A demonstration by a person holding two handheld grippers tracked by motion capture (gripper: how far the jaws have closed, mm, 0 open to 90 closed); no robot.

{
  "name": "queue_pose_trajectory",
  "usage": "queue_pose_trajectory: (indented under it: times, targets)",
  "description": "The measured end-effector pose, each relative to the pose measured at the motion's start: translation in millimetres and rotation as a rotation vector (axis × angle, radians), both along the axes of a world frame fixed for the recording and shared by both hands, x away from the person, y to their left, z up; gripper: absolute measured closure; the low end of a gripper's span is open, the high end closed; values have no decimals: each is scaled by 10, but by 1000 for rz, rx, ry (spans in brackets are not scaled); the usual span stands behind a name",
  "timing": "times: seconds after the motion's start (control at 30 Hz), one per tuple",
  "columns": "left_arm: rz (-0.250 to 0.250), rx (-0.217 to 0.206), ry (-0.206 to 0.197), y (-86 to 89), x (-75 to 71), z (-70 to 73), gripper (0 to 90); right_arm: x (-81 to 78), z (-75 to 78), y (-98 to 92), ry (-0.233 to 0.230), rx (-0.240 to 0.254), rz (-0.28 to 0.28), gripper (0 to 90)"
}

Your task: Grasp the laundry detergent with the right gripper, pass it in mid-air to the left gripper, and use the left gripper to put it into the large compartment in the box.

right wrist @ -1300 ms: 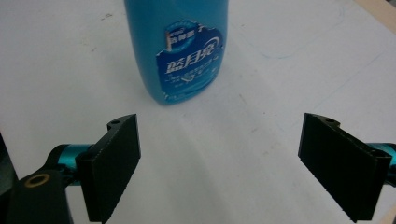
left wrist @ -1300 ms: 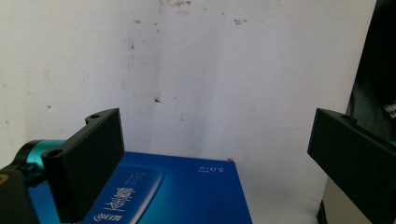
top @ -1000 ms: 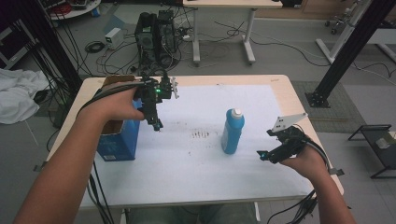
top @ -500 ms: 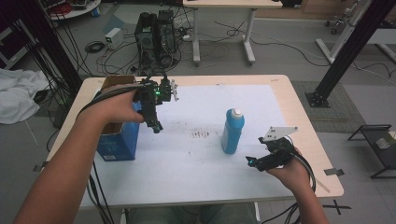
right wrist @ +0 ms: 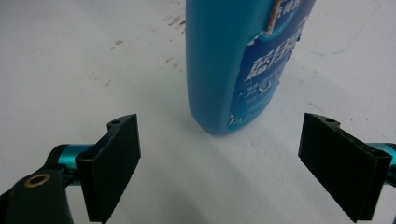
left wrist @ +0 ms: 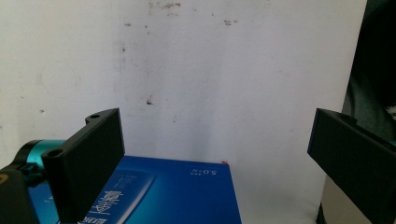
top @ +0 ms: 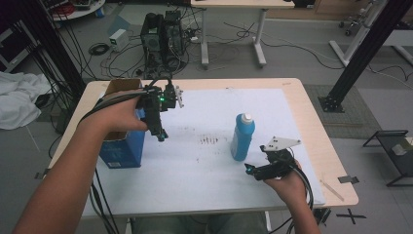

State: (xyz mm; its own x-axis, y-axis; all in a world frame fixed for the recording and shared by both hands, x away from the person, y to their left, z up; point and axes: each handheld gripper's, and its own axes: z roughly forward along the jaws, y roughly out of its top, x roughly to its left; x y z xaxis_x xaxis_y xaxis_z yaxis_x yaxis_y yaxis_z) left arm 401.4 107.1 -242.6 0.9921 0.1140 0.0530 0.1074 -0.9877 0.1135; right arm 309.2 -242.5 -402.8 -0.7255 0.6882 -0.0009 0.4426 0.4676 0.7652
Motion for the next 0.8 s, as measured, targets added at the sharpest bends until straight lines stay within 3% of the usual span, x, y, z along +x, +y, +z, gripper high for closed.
queue_pose_trajectory:
  times: [0.13,0.3,0.47,0.5,0.6,0.8]
  targets:
    - [1,-2,-2,5,8,-3,37,-1,6,26,-18,-3,-15,119]
    - [9,-11,-1,2,13,-26,37,-19,-4,70,-56,8,-87,119]
    - [6,-11,1,-7,13,-28,37,-54,-49,105,-79,58,-168,119]
    - [0,-6,4,-8,16,-20,37,-69,-56,112,-66,70,-186,120]
    - [3,-14,-2,-6,9,-20,37,-74,-93,130,-74,97,-204,120]
    - [4,-14,-4,2,8,-13,37,-72,-127,202,-94,106,-233,120]
